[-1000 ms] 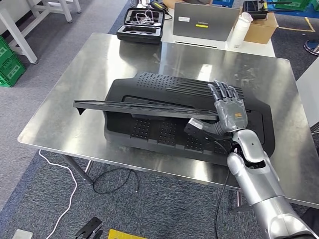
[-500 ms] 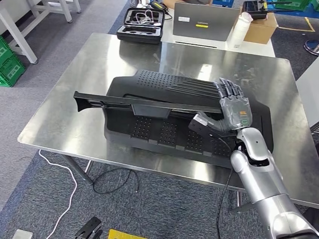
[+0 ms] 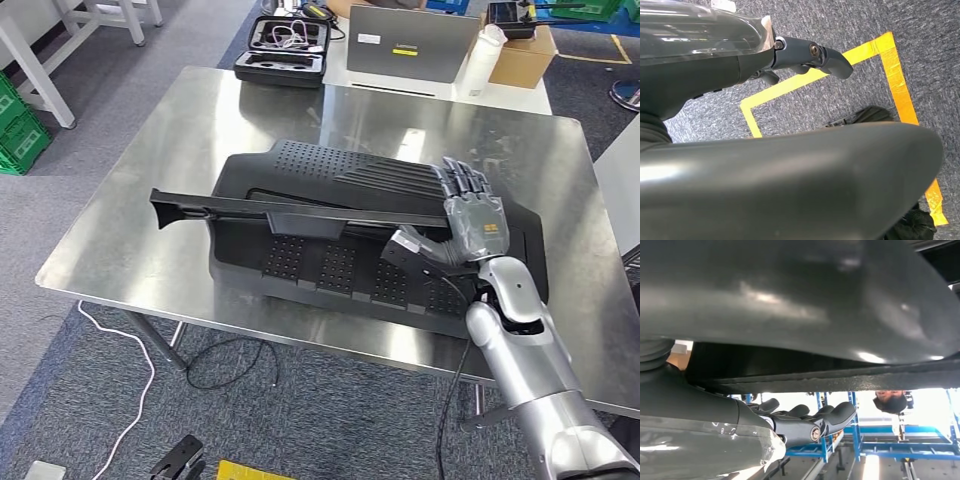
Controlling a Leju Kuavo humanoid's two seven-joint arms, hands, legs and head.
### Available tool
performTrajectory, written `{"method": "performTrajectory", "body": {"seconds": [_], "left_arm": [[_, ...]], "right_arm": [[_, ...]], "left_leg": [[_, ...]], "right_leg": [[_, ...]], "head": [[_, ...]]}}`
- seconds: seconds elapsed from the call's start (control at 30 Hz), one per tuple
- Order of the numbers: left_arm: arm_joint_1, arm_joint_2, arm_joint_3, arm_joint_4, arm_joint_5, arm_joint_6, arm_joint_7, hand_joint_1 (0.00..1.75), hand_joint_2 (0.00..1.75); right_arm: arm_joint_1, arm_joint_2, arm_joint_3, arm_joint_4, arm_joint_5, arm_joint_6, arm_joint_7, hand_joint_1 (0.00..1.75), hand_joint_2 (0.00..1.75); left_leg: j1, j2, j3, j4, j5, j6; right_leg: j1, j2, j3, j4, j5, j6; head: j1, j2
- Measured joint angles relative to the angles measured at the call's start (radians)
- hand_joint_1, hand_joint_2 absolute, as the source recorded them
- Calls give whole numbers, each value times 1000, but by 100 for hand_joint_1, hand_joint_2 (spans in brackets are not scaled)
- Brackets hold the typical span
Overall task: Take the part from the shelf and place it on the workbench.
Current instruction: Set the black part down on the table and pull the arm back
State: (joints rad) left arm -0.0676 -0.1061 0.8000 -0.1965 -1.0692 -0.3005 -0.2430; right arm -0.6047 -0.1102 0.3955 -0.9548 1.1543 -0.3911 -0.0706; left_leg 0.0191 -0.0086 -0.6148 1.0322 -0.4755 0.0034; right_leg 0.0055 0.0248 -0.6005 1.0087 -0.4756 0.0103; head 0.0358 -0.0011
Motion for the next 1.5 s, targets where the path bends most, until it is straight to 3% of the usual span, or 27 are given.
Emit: {"method": "performTrajectory", "body": {"seconds": [0.3, 0.53, 1.5], "left_arm": [[0, 0, 0, 0, -11, 0, 2, 0, 0], [-4, 0, 0, 0, -17, -1, 3, 0, 0], [-2, 0, 0, 0, -20, -2, 8, 0, 0]], "right_arm": [[1, 0, 2, -5, 16, 4, 0, 0, 0], [-29, 0, 21, 6, 28, 86, -12, 0, 0], [-23, 5, 79, 66, 33, 92, -23, 0, 0]], "left_leg": [[0, 0, 0, 0, 0, 0], [0, 0, 1, 0, 0, 0], [0, 0, 1, 0, 0, 0]], "right_leg": [[0, 0, 0, 0, 0, 0], [0, 1, 1, 0, 0, 0], [0, 1, 1, 0, 0, 0]], "head": [[0, 0], [0, 0], [0, 0]]}}
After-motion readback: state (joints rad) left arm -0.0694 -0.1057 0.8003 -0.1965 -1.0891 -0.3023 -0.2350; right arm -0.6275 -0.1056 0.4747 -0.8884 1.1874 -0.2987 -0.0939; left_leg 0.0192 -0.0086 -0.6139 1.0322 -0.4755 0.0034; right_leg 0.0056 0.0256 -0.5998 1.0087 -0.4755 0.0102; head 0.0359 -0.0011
